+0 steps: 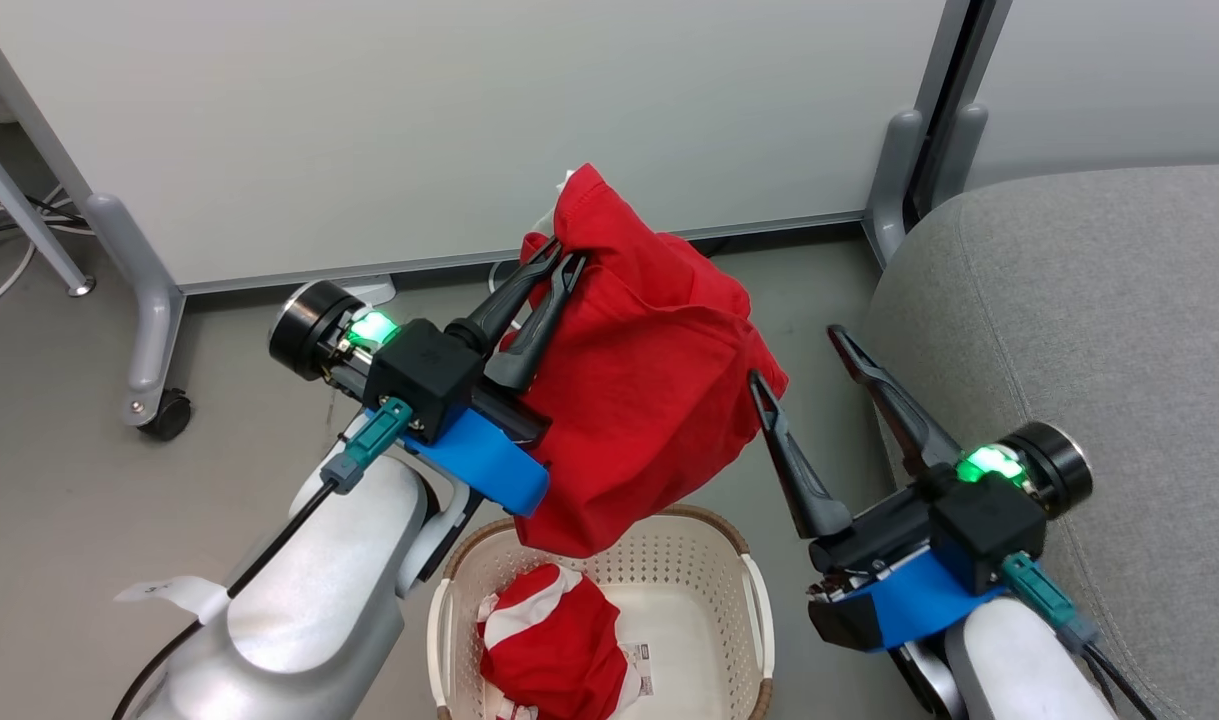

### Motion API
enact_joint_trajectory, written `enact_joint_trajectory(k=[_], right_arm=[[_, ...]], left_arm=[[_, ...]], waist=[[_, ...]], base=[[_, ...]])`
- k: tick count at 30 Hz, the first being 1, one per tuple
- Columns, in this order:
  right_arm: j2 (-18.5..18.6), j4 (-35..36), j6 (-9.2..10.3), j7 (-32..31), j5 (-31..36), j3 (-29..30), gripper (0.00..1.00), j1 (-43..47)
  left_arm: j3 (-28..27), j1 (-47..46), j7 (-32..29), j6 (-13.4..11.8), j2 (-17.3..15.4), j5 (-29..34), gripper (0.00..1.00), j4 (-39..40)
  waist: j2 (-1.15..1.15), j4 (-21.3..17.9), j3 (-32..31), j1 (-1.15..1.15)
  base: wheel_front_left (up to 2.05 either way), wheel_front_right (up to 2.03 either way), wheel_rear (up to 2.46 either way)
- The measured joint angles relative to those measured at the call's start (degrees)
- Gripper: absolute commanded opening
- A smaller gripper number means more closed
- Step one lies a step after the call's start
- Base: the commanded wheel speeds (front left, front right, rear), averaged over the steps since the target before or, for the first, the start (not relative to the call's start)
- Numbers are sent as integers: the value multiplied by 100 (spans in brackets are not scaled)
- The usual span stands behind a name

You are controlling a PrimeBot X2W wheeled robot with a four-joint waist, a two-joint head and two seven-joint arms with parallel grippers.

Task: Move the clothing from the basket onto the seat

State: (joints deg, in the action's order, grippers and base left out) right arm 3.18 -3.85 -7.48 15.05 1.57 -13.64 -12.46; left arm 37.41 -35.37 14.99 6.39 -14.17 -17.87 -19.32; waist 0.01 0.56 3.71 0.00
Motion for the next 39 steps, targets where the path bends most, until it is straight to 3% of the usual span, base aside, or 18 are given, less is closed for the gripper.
enact_joint_trajectory(k=[10, 17, 25, 39], right_arm=[[577, -1035, -1, 0, -328, -1221, 100, -1389], [777, -1688, -1, 0, -509, -1779, 100, -2092], [765, -2042, -1, -1, -533, -1849, 100, -2554], [749, -1978, -1, -1, -458, -1628, 100, -2707]], left_arm=[[22, -30, 0, 29, 141, 82, 0, 30], [110, -51, 0, 70, 237, 140, 0, 81], [270, -122, 0, 74, 334, 174, 0, 149], [407, -202, 8, 83, 336, 123, 0, 153]], waist=[[0, 149, 37, 0], [0, 249, 62, 0], [0, 327, 83, 0], [0, 342, 38, 0]], base=[[0, 0, 0], [0, 0, 0], [0, 0, 0], [0, 0, 0]])
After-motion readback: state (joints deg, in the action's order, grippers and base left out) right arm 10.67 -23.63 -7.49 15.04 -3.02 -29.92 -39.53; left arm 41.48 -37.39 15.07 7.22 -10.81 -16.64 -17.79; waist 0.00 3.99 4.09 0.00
